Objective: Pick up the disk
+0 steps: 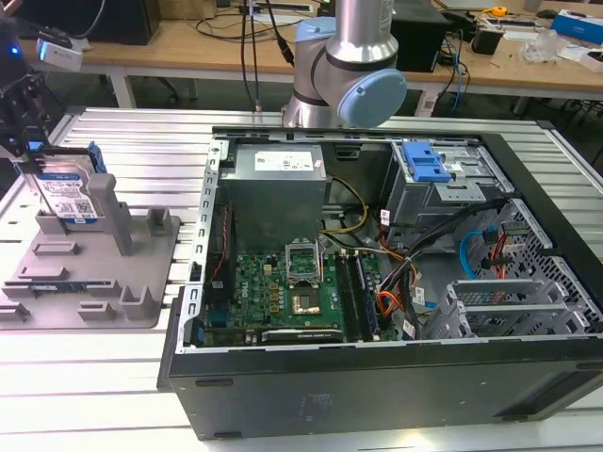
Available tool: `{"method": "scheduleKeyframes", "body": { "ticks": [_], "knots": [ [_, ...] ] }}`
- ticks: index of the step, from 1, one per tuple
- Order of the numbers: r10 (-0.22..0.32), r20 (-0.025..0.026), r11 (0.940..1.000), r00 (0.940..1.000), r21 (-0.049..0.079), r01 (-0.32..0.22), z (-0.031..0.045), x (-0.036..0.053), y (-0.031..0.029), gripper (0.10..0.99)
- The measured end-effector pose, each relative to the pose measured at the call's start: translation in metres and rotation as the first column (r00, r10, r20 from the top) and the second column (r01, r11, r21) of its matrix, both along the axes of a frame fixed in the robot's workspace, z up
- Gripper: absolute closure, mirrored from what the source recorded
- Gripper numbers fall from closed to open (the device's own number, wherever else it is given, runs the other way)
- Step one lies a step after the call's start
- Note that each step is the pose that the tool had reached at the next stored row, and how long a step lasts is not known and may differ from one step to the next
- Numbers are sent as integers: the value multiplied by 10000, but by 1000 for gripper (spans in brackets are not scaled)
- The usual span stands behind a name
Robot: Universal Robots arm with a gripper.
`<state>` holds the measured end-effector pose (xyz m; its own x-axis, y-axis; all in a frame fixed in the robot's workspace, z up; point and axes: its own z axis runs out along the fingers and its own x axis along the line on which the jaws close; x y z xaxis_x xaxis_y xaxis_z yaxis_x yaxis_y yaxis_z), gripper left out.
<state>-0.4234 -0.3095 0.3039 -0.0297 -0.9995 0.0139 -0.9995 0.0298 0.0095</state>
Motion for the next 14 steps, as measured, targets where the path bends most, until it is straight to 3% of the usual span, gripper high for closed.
{"method": "scheduleKeyframes", "body": {
  "ticks": [1, 14],
  "knots": [
    [-1, 1, 10000, 10000, 0, 1, -2, 0, 3, 690],
    [1, -3, 10000, 10000, -3, -1, -31, -13, 9, 706]
  ]
}}
